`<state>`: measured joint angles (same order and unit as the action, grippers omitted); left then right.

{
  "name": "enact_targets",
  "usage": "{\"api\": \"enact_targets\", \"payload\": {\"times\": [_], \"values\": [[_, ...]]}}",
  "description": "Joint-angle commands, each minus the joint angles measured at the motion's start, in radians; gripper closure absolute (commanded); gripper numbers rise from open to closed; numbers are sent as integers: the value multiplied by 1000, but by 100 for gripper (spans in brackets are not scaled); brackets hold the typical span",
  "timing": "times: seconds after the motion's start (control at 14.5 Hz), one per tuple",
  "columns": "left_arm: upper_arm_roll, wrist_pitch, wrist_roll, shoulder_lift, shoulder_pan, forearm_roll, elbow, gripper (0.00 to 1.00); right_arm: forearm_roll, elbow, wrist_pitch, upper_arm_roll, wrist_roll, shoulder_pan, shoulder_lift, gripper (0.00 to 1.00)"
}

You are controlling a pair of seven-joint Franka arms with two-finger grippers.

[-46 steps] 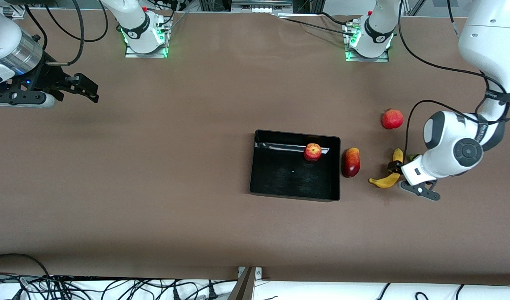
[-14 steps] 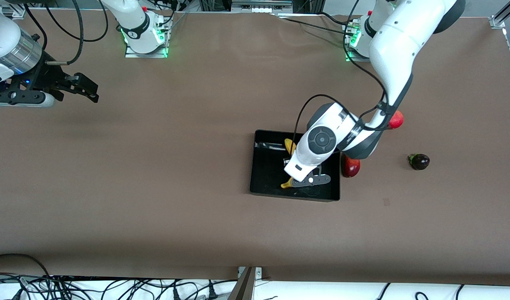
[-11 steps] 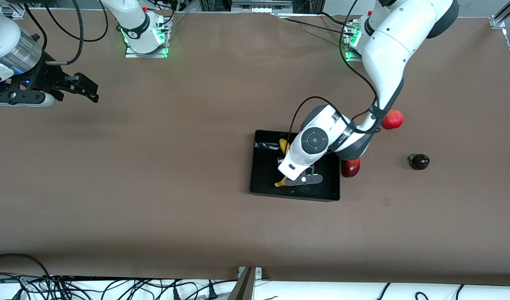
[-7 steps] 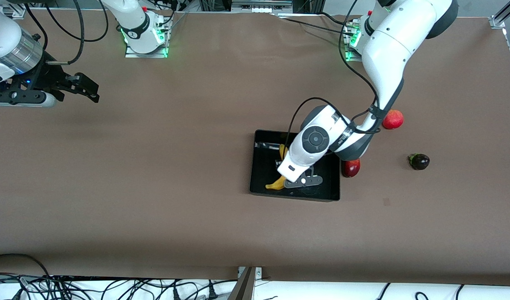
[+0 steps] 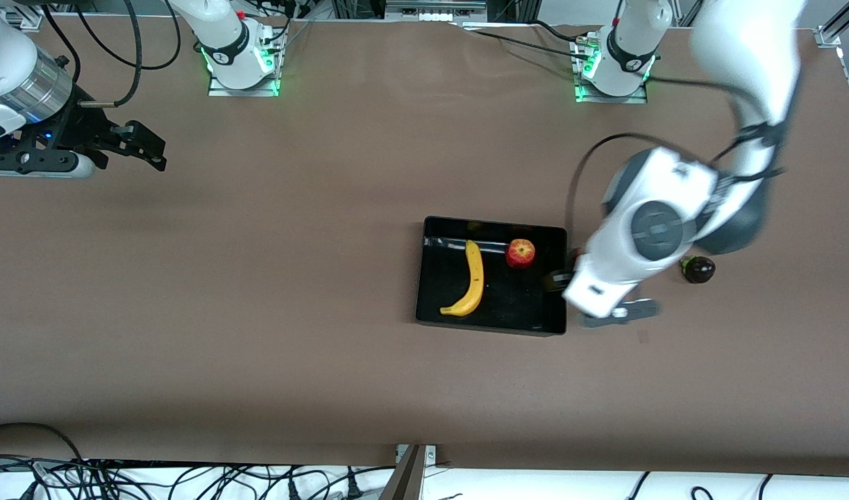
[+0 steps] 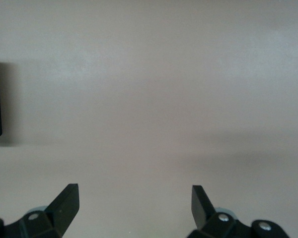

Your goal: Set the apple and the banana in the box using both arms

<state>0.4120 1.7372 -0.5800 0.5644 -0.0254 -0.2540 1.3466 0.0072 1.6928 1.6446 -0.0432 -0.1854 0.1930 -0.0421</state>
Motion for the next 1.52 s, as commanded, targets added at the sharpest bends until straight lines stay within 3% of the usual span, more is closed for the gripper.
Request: {"api": "enact_targets", "payload": {"times": [0.0,0.35,0.41,0.62,0.69,0.9,0.97,1.45], "values": [[8,-105,232,-96,-132,-7,31,0,17,-10,0,9,-8,-9,-1,0],[2,-186,500,-216,-295,45,32,0,17,-12,0,9,-8,-9,-1,0],[-37,-183,537,-278,-280,83,55,0,17,-12,0,9,-8,-9,-1,0],[-322,-179,565,-427,-61,237,164,0,17,-12,3,9,-8,-9,-1,0],[-376,-170,578,-469,6,236,204,0,17,-12,3,9,-8,-9,-1,0],[-395,5,562,-616,47,225,423,0,17,-12,3,9,-8,-9,-1,0],[-395,10,552,-624,45,225,440,0,17,-12,3,9,-8,-9,-1,0],[-407,-99,545,-614,39,234,350,0,17,-10,3,9,-8,-7,-1,0]]}}
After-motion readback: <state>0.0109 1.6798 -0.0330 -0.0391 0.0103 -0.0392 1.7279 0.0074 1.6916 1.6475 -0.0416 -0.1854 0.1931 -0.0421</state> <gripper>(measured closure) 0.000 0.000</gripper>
